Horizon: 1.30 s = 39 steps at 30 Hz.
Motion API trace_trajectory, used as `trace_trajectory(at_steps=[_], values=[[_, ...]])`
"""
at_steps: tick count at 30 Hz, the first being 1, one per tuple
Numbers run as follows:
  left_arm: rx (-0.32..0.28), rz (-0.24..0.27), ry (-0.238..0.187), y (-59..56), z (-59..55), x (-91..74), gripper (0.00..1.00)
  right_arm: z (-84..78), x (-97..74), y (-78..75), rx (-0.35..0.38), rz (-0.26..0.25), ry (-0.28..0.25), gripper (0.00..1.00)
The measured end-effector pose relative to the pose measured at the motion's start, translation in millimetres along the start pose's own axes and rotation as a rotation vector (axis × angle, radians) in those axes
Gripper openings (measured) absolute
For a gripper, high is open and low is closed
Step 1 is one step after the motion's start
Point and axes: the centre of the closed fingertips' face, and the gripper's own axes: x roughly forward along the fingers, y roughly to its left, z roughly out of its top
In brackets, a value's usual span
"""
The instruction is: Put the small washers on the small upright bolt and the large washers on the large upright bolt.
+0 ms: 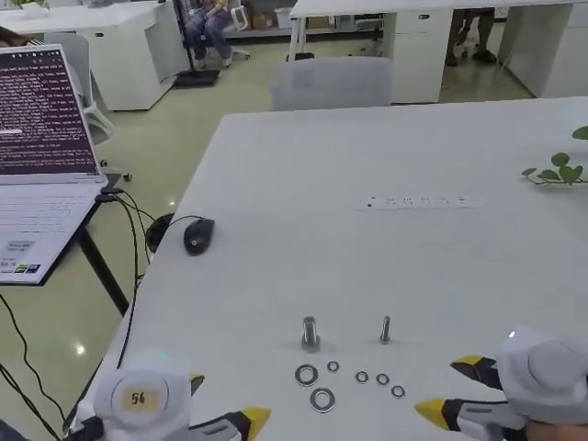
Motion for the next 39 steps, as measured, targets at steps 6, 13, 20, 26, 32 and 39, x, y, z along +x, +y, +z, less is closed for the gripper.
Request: trace_trajectory(at_steps=[6,13,20,26,32,39], values=[[-0.011,0.007,-0.009,-1.5,0.9,-0.1,0.60,-4.2,10.9,-5.9,-0.076,0.028,0.079,0.50],[-0.015,0.006,-0.009,-3.4,0.2,1.1,0.59,-21.2,36.9,-11.3,-0.213,0.106,0.239,0.35],[-0.017,0.002,-0.003,-7.5,-2.4,2.0,0.59,-27.2,62.0,4.2,-0.376,0.207,0.328,0.27],[-0.027,0.014,-0.004,-3.2,-2.8,-0.7,0.59,-29.4,72.8,7.6,-0.455,0.233,0.367,0.24],[-0.018,0.025,0.007,0.2,-5.3,-1.5,0.58,-27.3,76.1,8.9,-0.503,0.273,0.384,0.23],[-0.011,0.015,0.008,-2.9,-1.8,1.7,0.58,-29.3,74.1,8.4,-0.555,0.308,0.427,0.21]])
